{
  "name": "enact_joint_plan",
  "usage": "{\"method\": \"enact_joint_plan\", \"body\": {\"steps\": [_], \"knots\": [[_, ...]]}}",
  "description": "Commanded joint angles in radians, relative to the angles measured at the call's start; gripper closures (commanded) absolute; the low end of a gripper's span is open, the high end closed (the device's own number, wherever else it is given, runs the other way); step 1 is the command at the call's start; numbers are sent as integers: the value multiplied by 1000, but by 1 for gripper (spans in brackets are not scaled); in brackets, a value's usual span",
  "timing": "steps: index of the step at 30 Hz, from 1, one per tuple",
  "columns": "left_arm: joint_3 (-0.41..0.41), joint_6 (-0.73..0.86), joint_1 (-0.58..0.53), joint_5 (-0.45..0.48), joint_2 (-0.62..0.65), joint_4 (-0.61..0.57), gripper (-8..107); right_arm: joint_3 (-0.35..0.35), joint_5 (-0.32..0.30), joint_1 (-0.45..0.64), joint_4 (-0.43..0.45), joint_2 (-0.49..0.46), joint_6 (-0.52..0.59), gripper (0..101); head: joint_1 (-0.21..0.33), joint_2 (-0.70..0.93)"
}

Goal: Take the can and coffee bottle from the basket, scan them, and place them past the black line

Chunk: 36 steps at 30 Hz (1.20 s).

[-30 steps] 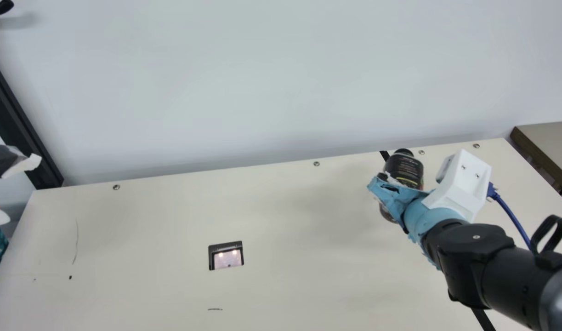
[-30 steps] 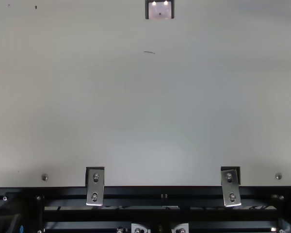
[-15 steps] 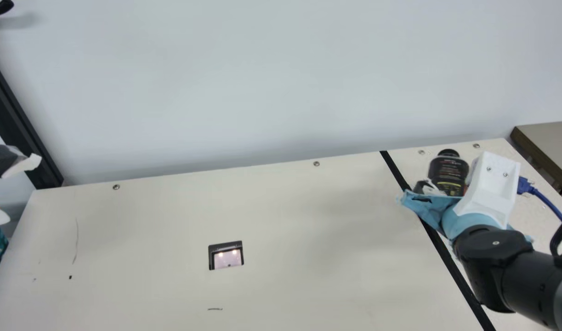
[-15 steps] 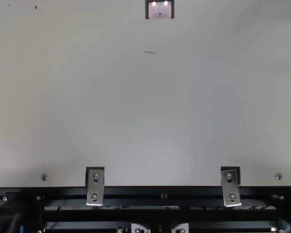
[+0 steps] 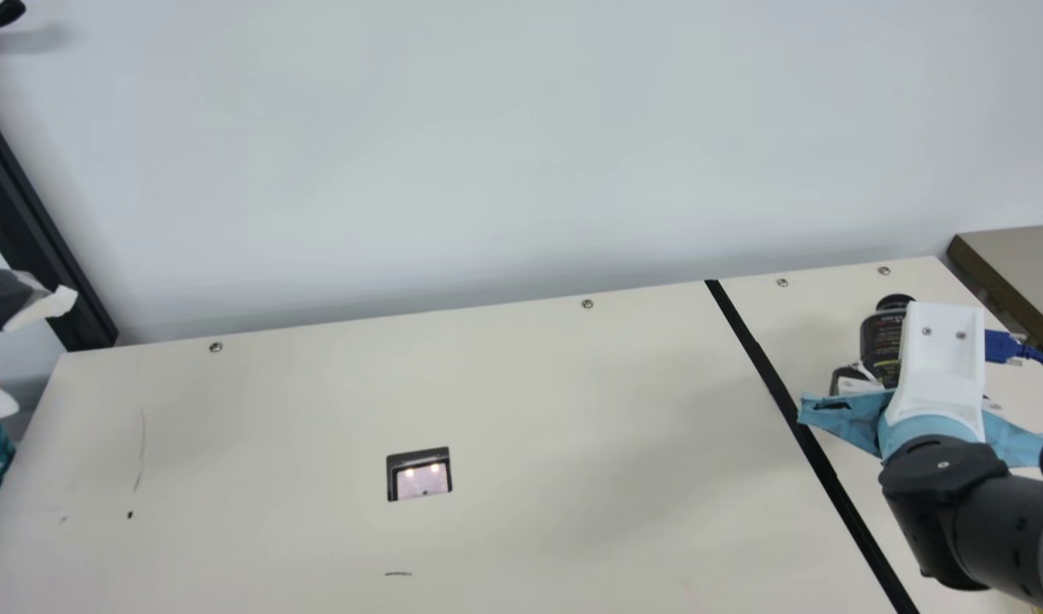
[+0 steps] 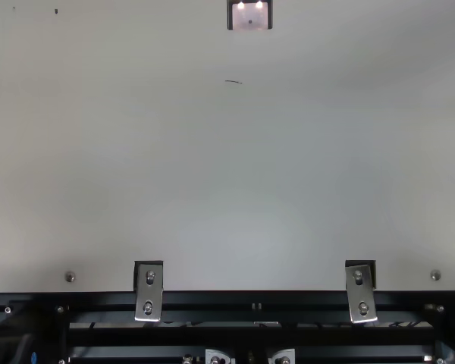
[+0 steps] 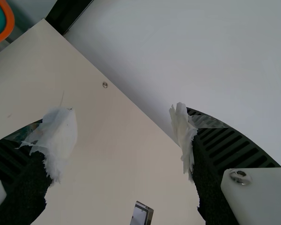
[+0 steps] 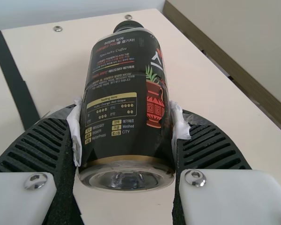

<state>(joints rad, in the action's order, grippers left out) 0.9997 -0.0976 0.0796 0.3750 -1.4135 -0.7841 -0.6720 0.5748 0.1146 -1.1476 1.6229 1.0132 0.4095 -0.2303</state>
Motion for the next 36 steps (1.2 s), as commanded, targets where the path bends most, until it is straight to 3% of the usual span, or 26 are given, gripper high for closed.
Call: {"method": "enact_joint_plan", "body": {"steps": [1,14,25,27,29,30,36], "knots": [[0,0,0,0,0,0,9,5,-8,6,6,-2,2,101,21,-55],[0,0,0,0,0,0,9,27,9,10,-7,7,0,101,26,-441],[0,0,0,0,0,0,9,35,13,8,-59,13,-14,101,27,-536],[0,0,0,0,0,0,9,36,12,10,-63,16,-21,84,27,-536],[0,0,0,0,0,0,9,38,13,13,-71,17,-21,25,27,-536],[0,0,0,0,0,0,9,40,12,15,-76,18,-20,0,27,-536],[0,0,0,0,0,0,9,53,11,21,-99,27,-8,0,27,-536]]}}
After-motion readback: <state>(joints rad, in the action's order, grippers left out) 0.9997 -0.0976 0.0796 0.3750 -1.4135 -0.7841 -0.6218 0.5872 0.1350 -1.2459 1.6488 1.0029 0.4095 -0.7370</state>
